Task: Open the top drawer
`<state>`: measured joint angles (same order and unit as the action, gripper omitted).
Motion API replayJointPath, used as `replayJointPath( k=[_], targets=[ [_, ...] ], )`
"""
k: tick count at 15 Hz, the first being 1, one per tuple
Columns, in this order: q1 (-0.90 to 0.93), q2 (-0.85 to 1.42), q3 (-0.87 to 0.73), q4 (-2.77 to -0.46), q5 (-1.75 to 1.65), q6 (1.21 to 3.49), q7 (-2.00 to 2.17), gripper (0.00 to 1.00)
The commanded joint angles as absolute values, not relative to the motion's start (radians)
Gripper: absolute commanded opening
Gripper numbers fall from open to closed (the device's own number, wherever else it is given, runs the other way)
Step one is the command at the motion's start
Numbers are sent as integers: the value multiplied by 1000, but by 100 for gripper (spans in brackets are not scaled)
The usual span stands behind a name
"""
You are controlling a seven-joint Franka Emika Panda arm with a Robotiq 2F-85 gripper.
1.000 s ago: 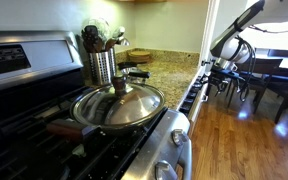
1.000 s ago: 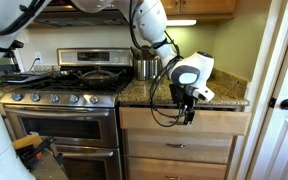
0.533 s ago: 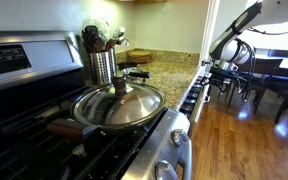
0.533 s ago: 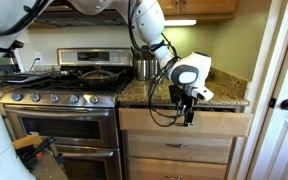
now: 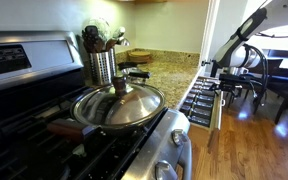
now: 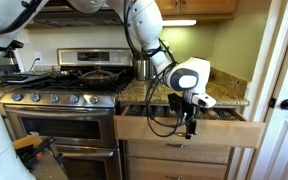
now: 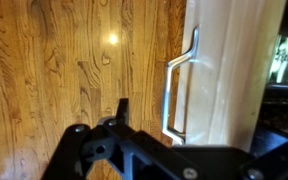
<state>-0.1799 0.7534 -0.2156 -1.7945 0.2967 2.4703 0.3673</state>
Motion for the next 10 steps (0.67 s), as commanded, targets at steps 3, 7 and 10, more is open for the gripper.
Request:
replayJointPath(
  k=[3,7,10],
  targets=[
    [-149,657,-312,-2033,191,2568,391,100],
    [-147,592,-358,-2150,139,2649,386,100],
    [-146,560,-387,-2215,113,2703,386,100]
  ],
)
